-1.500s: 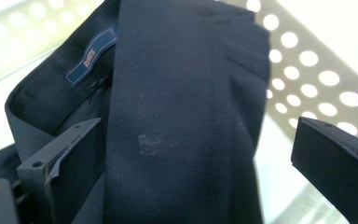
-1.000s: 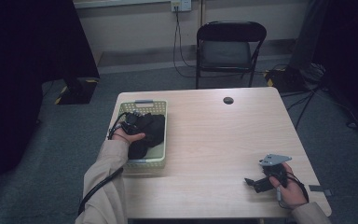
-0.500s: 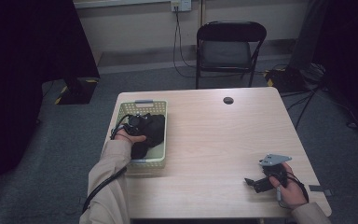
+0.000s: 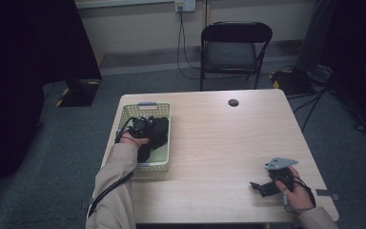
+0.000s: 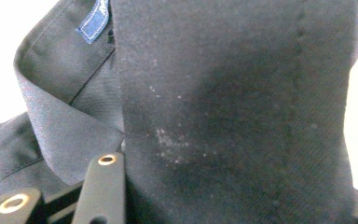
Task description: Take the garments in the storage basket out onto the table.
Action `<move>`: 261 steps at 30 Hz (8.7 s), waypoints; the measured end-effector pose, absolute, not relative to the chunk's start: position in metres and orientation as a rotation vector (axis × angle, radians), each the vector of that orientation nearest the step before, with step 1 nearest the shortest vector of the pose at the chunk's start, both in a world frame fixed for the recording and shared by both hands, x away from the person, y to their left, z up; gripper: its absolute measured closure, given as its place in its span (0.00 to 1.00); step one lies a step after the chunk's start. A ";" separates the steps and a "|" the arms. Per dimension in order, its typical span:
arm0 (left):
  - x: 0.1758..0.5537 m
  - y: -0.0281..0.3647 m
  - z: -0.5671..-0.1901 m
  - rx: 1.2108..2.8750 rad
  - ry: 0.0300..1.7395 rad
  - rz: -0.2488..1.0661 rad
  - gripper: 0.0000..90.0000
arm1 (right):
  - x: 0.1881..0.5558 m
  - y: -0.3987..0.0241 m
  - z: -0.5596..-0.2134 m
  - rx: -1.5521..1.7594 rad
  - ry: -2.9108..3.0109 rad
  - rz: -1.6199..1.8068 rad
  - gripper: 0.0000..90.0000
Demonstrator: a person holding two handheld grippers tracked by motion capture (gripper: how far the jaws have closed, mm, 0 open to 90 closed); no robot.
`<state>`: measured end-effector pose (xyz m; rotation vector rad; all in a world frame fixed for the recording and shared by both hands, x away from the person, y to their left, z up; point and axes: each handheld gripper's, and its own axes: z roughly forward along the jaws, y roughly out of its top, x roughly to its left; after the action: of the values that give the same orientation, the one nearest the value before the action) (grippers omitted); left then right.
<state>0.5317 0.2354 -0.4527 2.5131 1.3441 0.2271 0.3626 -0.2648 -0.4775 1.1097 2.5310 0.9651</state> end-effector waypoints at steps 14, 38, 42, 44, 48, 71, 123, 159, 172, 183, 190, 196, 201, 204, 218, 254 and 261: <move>0.524 0.238 -0.433 2.439 1.347 0.301 0.70 | 0.363 -0.265 -0.478 1.110 2.531 0.965 0.00; 0.517 0.239 -0.382 2.232 1.285 0.303 0.71 | 0.363 -0.265 -0.478 1.110 2.531 0.965 0.00; 0.516 0.237 -0.374 2.209 1.264 0.295 0.72 | 0.363 -0.265 -0.478 1.110 2.531 0.965 0.00; 0.516 0.235 -0.370 2.205 1.253 0.298 0.72 | 0.363 -0.265 -0.478 1.110 2.531 0.965 0.00; 0.516 0.233 -0.362 2.185 1.237 0.290 0.72 | 0.363 -0.265 -0.478 1.110 2.531 0.965 0.00; 0.506 0.232 -0.328 2.145 1.172 0.259 0.73 | 0.363 -0.265 -0.478 1.110 2.531 0.965 0.00; 0.493 0.160 -0.256 2.141 0.908 0.161 0.72 | 0.363 -0.265 -0.478 1.111 2.531 0.965 0.00; 0.480 0.089 -0.284 2.138 0.745 0.017 0.72 | 0.363 -0.265 -0.478 1.110 2.531 0.965 0.00; 0.476 0.069 -0.298 2.125 0.709 -0.025 0.72 | 0.363 -0.265 -0.478 1.110 2.531 0.965 0.00; 0.473 0.056 -0.313 2.134 0.683 -0.055 0.72 | 0.363 -0.265 -0.478 1.109 2.531 0.965 0.00; 0.470 0.050 -0.324 2.134 0.674 -0.073 0.72 | 0.363 -0.265 -0.478 1.109 2.531 0.965 0.00; 0.469 0.044 -0.335 2.142 0.674 -0.088 0.72 | 0.363 -0.265 -0.478 1.109 2.531 0.965 0.00; 0.467 0.040 -0.341 2.144 0.672 -0.101 0.72 | 0.363 -0.265 -0.478 1.109 2.531 0.965 0.00; 0.466 0.037 -0.344 2.151 0.663 -0.108 0.72 | 0.363 -0.265 -0.478 1.109 2.531 0.965 0.00; 0.462 0.022 -0.363 2.178 0.635 -0.133 0.71 | 0.363 -0.265 -0.478 1.109 2.531 0.965 0.00; 0.460 0.010 -0.404 2.210 0.650 -0.153 0.70 | 0.363 -0.265 -0.478 1.109 2.531 0.964 0.00; 0.459 0.011 -0.413 2.225 0.664 -0.146 0.68 | 0.363 -0.265 -0.478 1.110 2.531 0.964 0.00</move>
<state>0.4593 0.0115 -0.4132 2.2251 0.6636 -0.1456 0.3626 -0.2648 -0.4775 1.1099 2.5306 0.9640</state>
